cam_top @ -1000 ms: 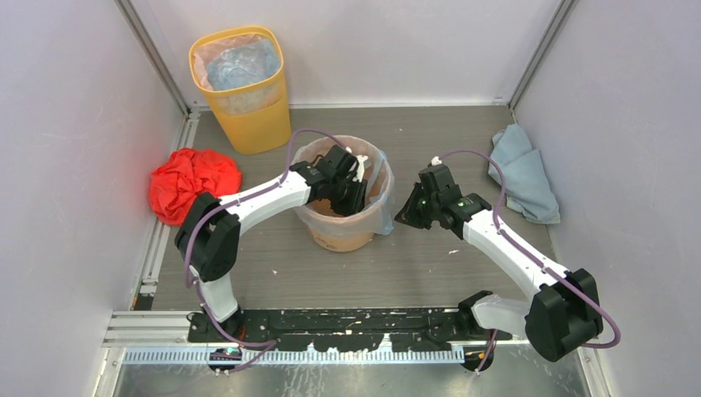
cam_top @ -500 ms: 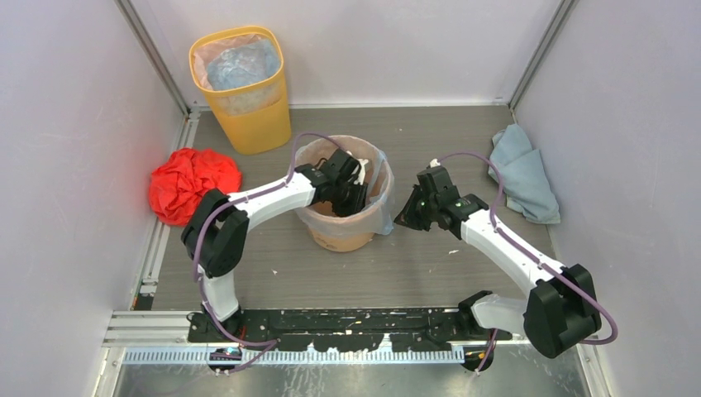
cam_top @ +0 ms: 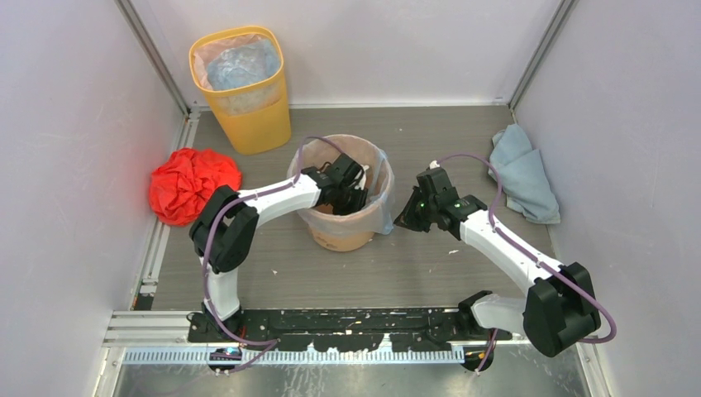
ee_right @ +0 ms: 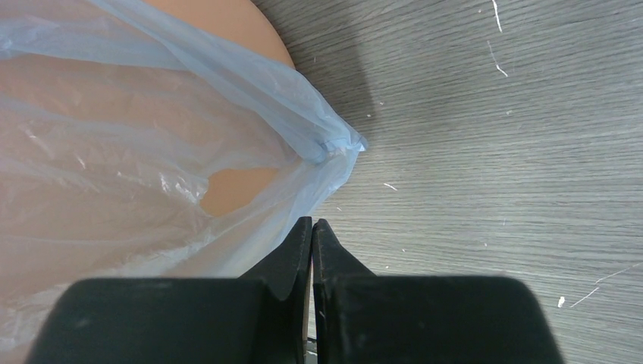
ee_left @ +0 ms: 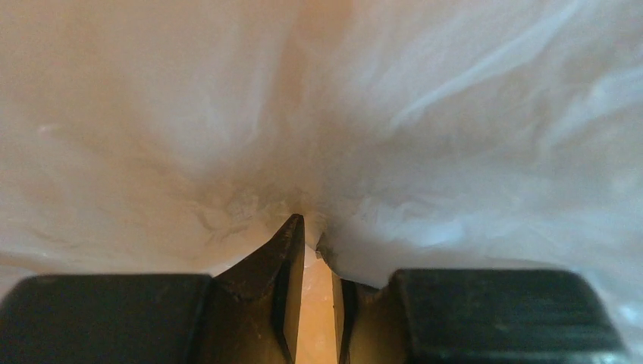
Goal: Put the trash bags into the trash bin
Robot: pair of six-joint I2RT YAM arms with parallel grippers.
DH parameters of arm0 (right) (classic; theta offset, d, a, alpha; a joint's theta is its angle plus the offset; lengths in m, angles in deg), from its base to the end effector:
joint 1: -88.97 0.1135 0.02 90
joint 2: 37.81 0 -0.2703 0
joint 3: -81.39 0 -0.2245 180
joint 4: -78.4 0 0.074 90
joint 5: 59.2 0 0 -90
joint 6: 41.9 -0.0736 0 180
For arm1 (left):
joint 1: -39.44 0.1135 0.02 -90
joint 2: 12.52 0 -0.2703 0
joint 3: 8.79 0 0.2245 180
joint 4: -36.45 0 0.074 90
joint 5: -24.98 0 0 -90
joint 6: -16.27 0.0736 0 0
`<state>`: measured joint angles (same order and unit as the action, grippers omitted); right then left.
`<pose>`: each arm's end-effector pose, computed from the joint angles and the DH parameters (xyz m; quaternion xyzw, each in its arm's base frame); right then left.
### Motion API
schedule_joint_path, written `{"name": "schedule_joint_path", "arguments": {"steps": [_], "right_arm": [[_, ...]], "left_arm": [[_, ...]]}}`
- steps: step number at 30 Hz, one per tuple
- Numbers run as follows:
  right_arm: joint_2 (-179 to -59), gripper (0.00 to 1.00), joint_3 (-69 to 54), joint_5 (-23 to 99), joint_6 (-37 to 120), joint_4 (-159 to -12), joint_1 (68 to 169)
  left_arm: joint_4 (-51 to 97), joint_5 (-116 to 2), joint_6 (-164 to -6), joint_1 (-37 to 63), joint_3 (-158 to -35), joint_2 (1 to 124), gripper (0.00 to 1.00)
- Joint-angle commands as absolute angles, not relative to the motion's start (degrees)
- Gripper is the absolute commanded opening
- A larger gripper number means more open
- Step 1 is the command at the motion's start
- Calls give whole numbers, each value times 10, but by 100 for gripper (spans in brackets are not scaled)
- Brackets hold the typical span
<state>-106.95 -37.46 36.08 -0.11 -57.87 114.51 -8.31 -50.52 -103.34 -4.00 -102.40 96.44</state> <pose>0.2112 0.1084 0.2193 0.1707 0.9283 0.2314 0.2359 0.2754 -0.2861 0.1838 0.1477 0.9476 -0.2502 0.1330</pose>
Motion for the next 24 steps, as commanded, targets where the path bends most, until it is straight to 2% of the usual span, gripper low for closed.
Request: {"name": "schedule_joint_path", "arguments": {"steps": [1,24], "right_arm": [[-1071,7,-374,364,-5,-604,1145],[-1077,5,-376,364,-3,-607,1146]], "left_arm": [[-82,-517,-1037,-42,-1028,969,21],[-78,-523,-1047,-54,-992,963,19]]}}
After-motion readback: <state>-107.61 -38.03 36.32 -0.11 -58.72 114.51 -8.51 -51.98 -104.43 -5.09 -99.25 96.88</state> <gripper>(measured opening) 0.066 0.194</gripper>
